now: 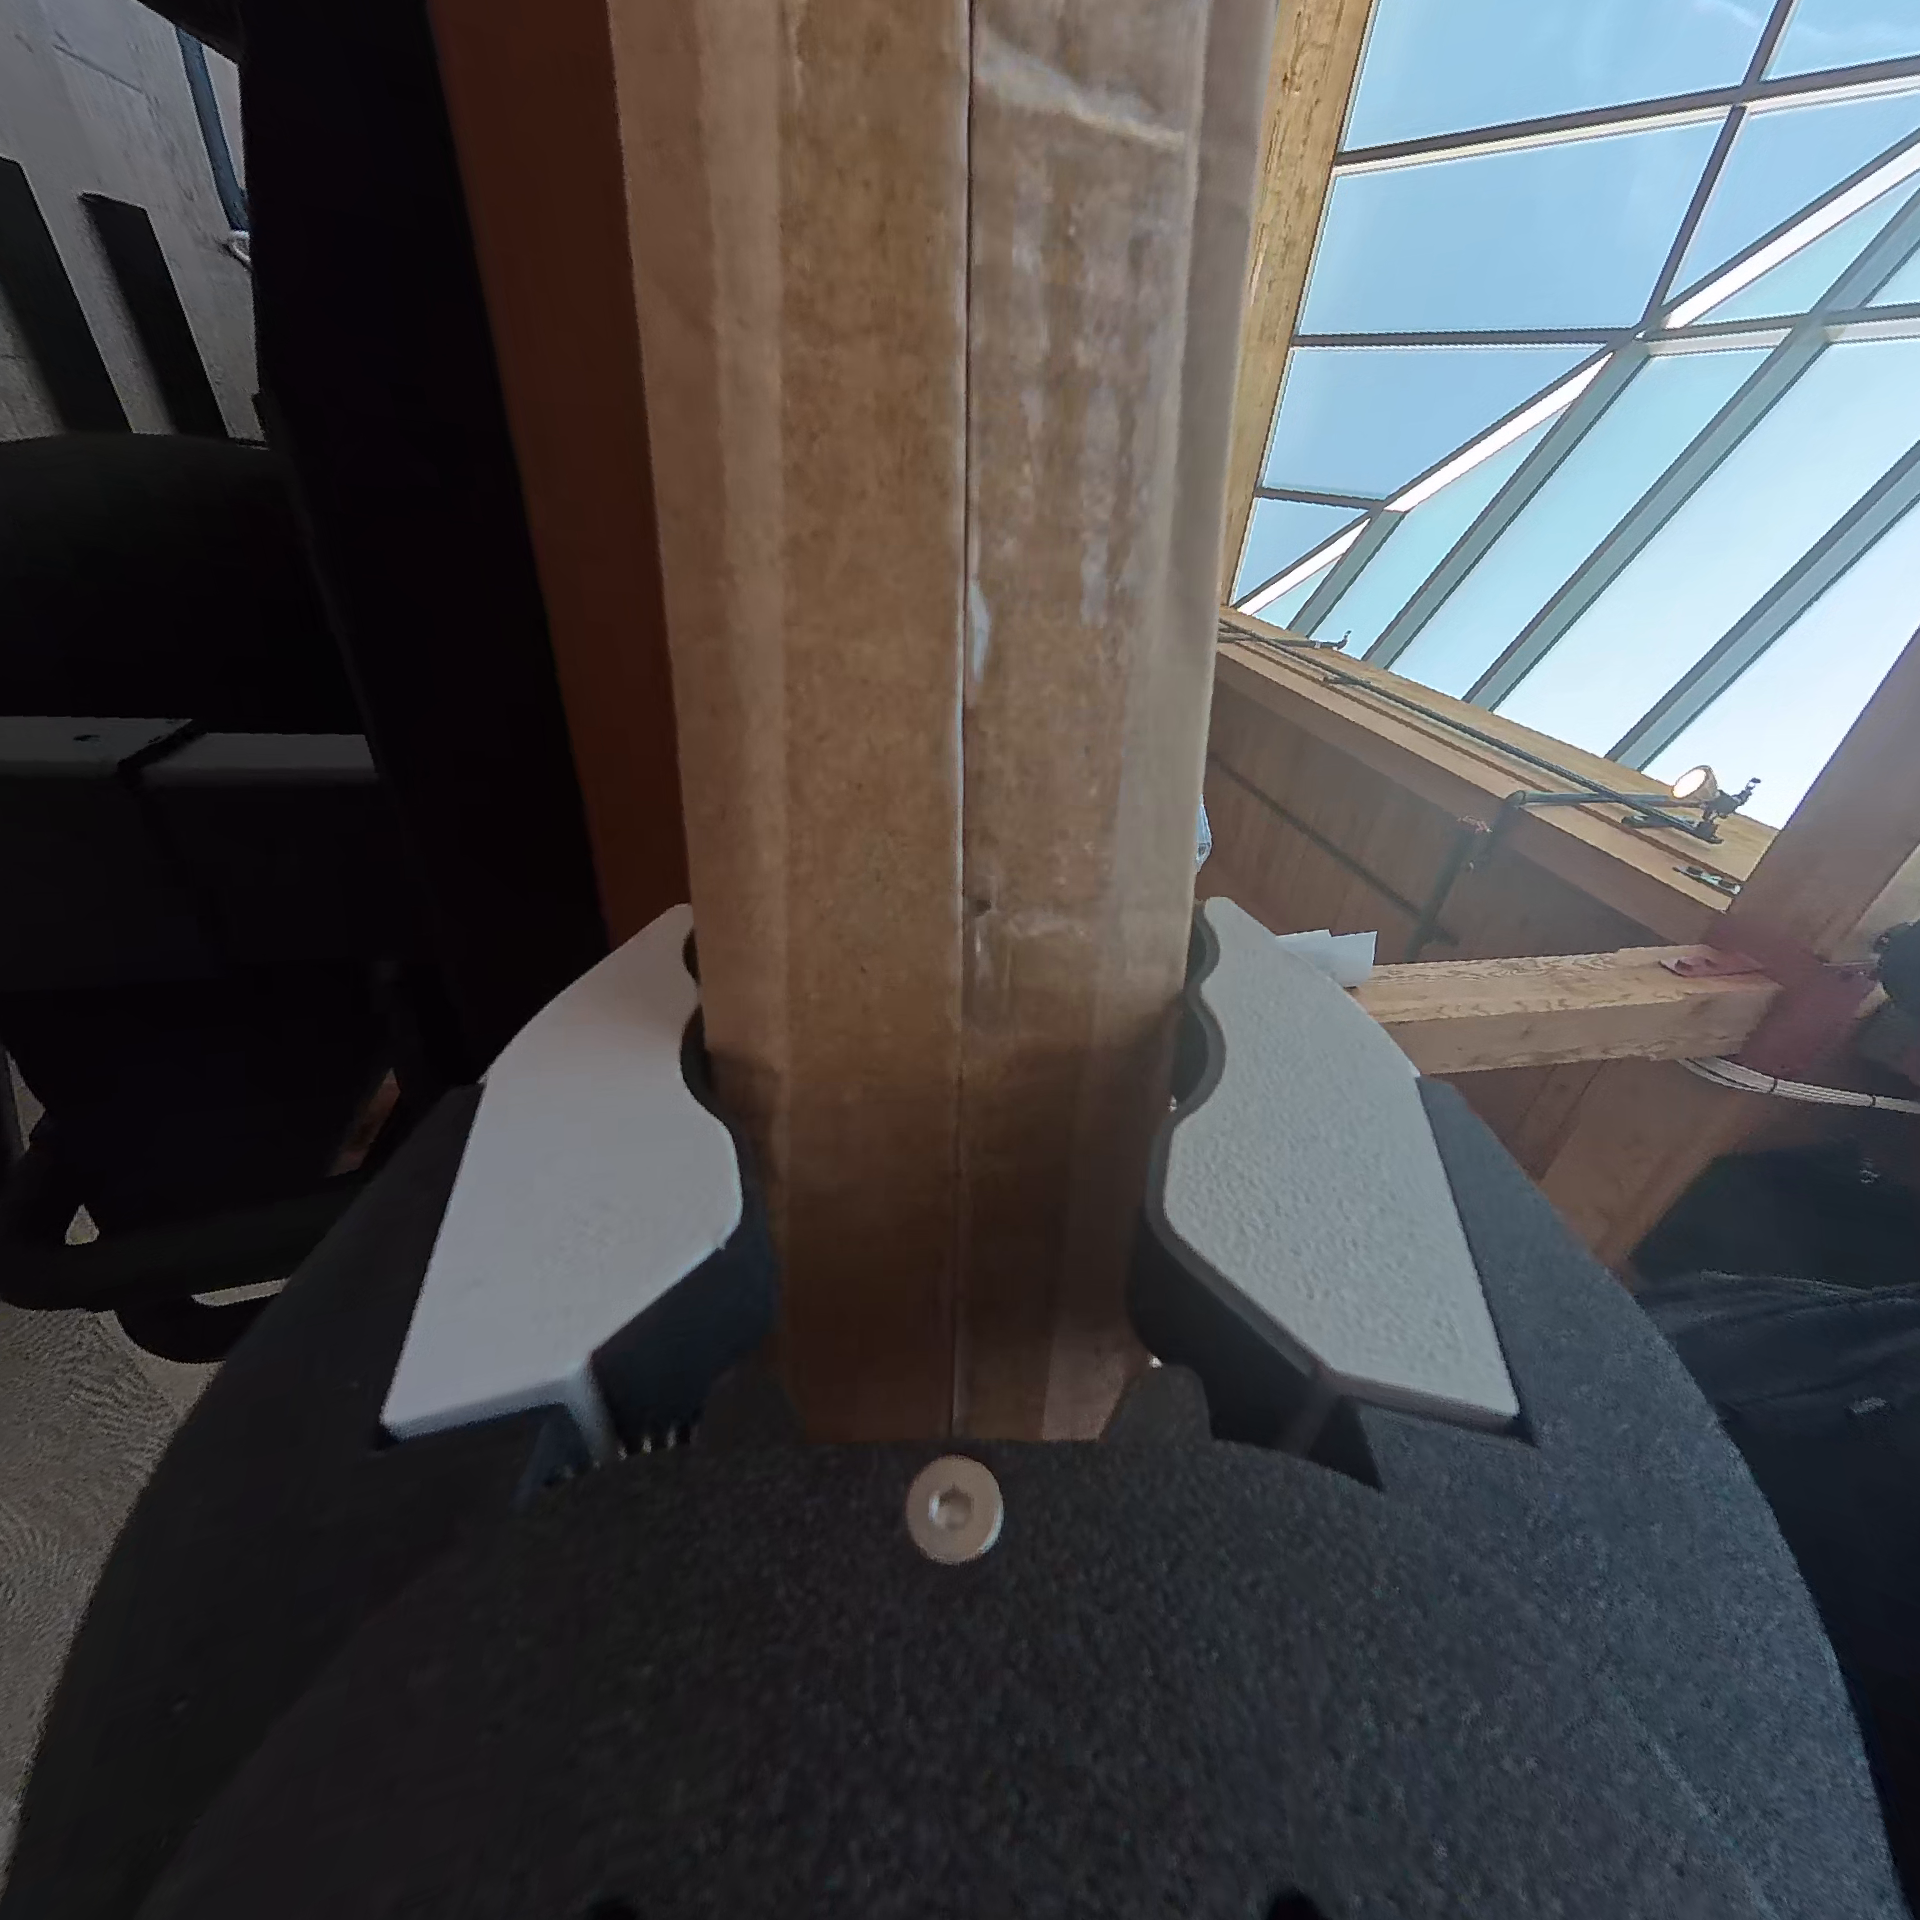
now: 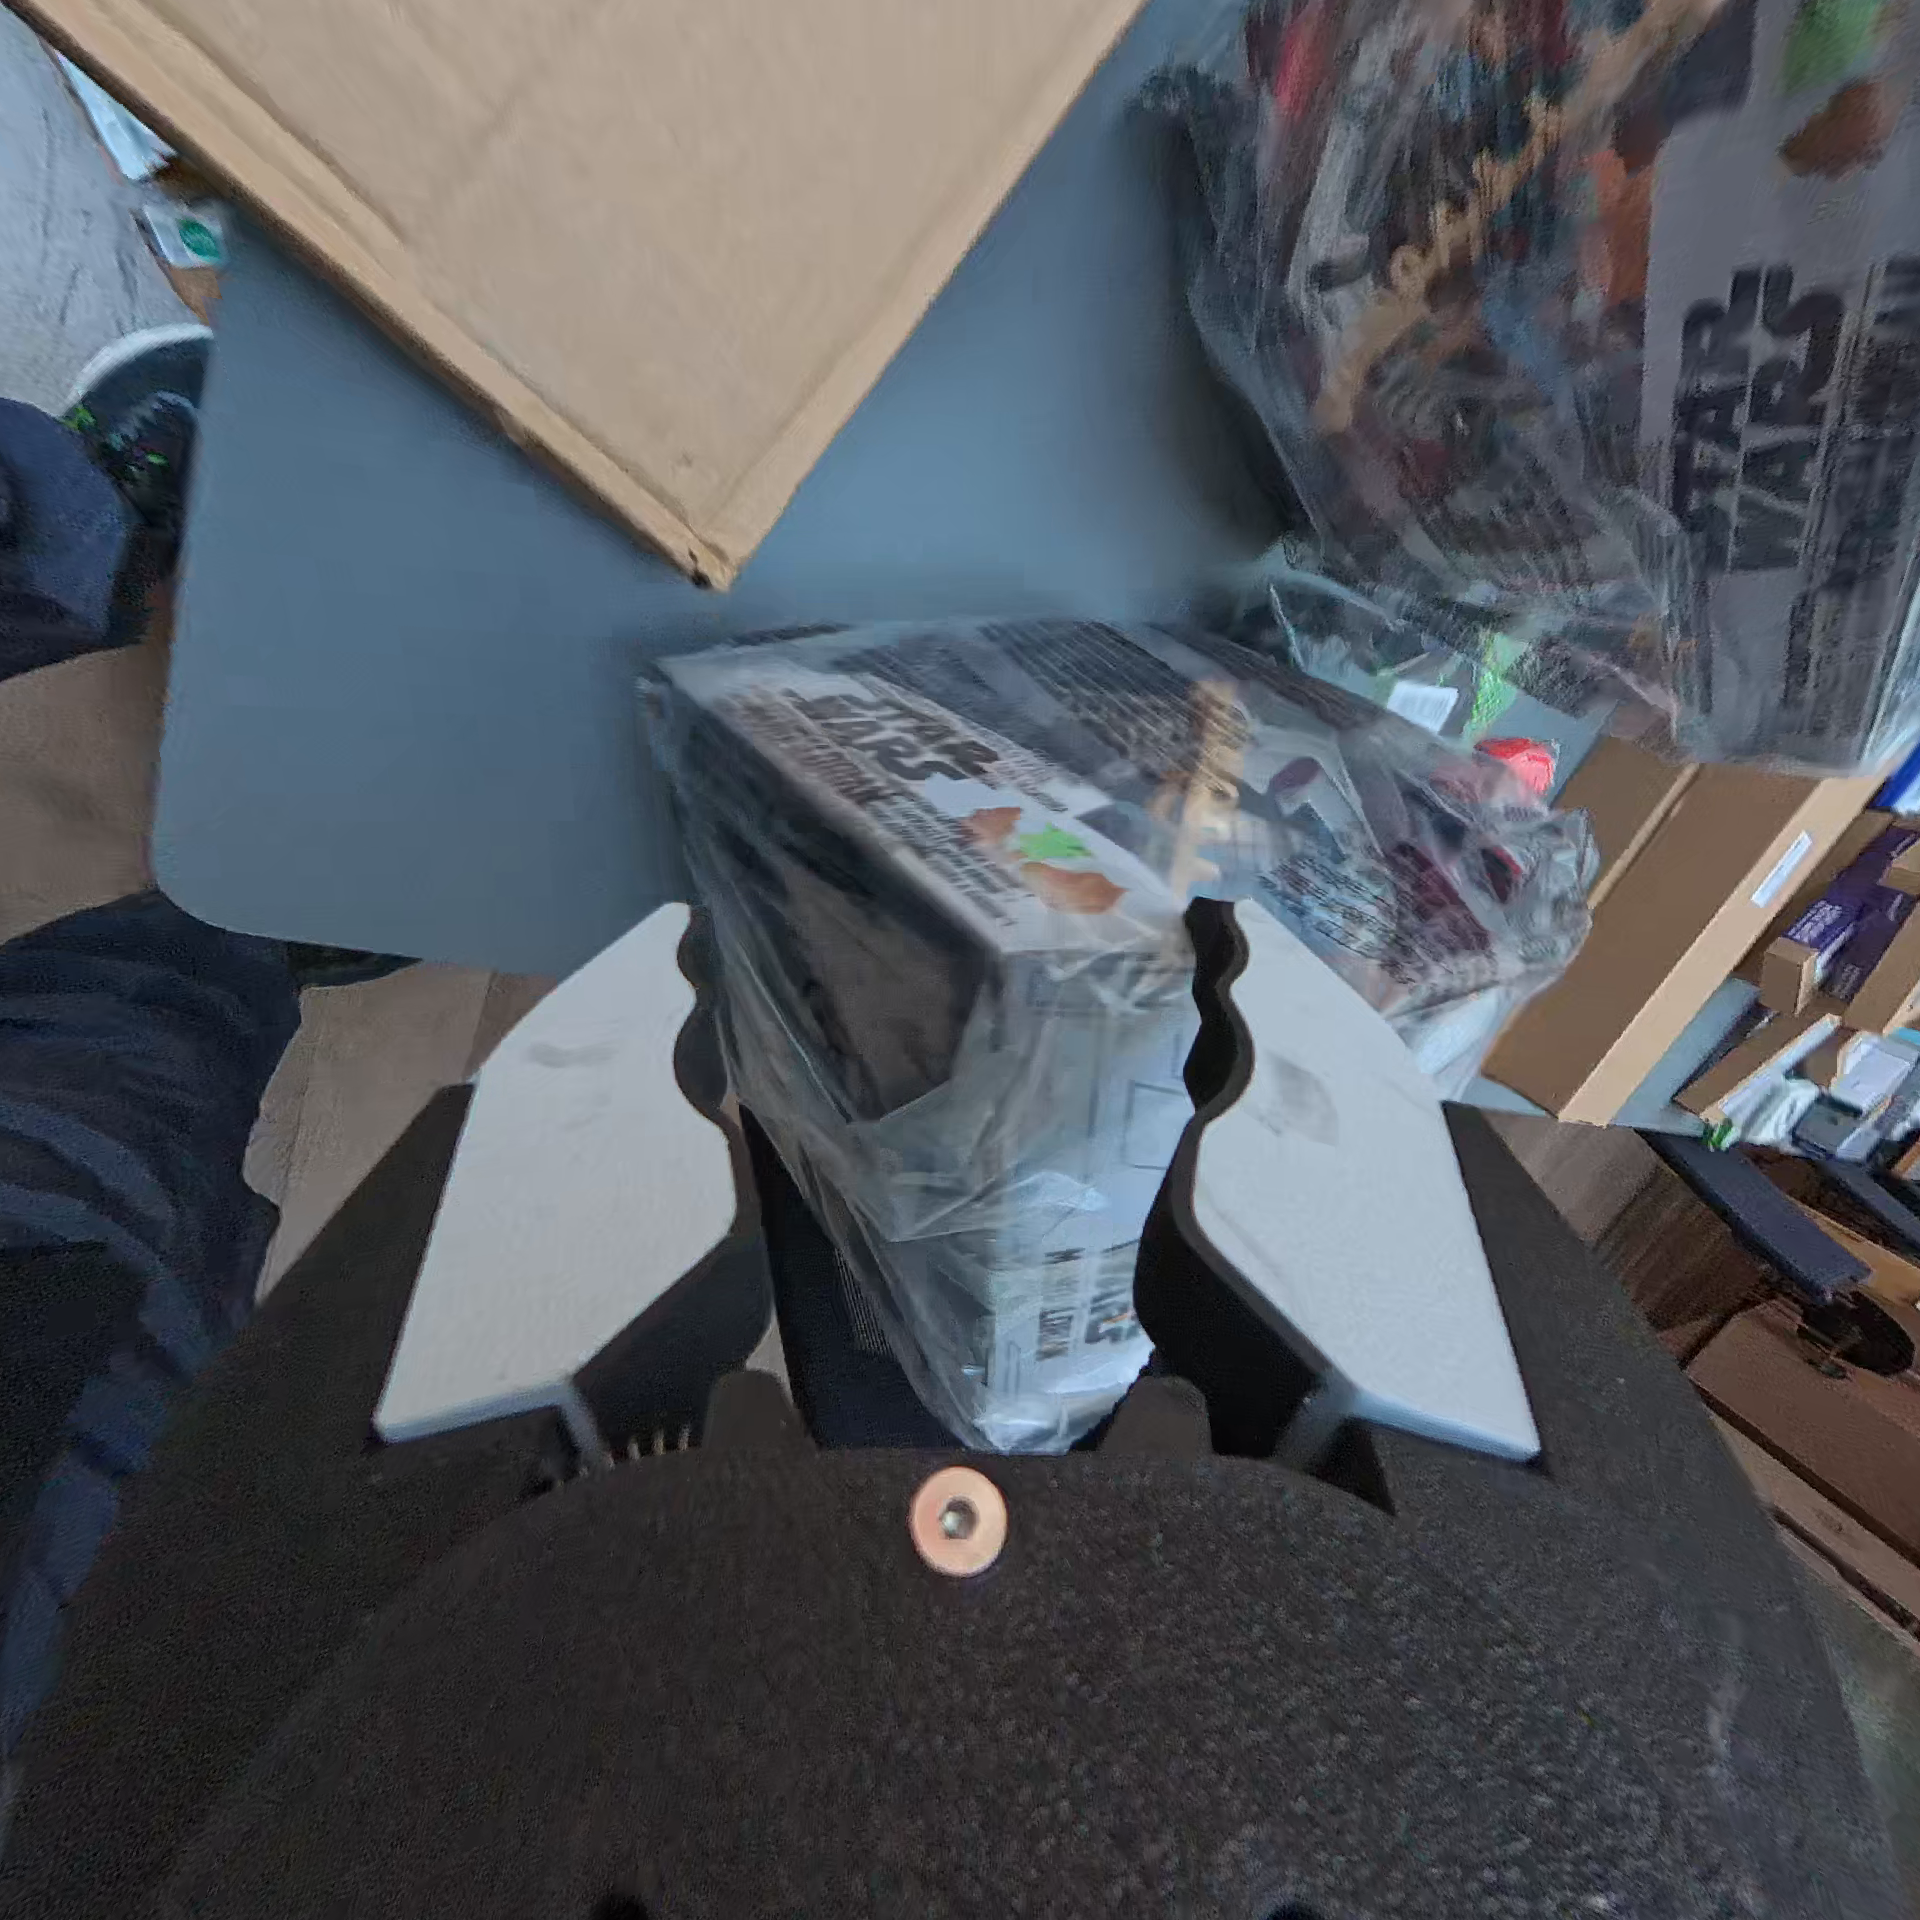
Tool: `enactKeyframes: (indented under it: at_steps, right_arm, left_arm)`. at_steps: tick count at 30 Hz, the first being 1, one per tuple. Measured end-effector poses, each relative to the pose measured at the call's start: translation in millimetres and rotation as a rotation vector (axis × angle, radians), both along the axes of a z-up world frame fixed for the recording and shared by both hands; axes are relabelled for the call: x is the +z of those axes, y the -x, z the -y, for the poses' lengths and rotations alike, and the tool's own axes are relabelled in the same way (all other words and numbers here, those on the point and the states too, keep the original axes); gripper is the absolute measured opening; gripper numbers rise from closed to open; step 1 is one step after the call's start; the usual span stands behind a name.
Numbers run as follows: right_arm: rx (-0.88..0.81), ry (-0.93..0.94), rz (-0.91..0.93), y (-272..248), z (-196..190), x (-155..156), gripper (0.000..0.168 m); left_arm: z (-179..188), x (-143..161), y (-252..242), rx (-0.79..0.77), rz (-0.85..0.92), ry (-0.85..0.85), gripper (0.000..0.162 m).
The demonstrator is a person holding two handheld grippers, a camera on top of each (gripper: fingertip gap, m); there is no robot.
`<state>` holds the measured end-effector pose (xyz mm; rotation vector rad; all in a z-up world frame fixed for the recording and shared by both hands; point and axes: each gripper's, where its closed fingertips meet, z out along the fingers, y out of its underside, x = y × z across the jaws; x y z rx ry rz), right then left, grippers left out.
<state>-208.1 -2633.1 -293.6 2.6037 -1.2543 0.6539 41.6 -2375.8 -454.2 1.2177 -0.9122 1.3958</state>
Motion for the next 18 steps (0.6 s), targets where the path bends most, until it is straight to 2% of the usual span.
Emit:
enactKeyframes:
  at_steps: [1,4,6,12,18]
  right_arm:
    - [-0.021,0.024,-0.019,3.1,10.4,-0.7,0.093]
    - [-0.038,0.014,-0.020,4.8,23.1,-0.8,0.089]
    - [-0.072,0.038,-0.067,13.4,33.6,-5.9,0.095]
    - [-0.234,0.045,-0.176,42.8,79.4,-20.3,0.097]
    - [-0.238,0.016,-0.149,44.6,85.1,-18.2,0.090]
  left_arm:
    - [2.7,0.2,0.5,0.005,-0.001,0.002,0.086]
    - [13.1,0.6,2.2,0.026,-0.003,0.003,0.086]
    - [21.2,0.8,4.7,0.045,-0.006,0.005,0.086]
    - [45.6,1.0,14.5,0.093,-0.014,0.013,0.085]
    - [60.6,-1.5,21.4,0.106,-0.015,-0.018,0.080]
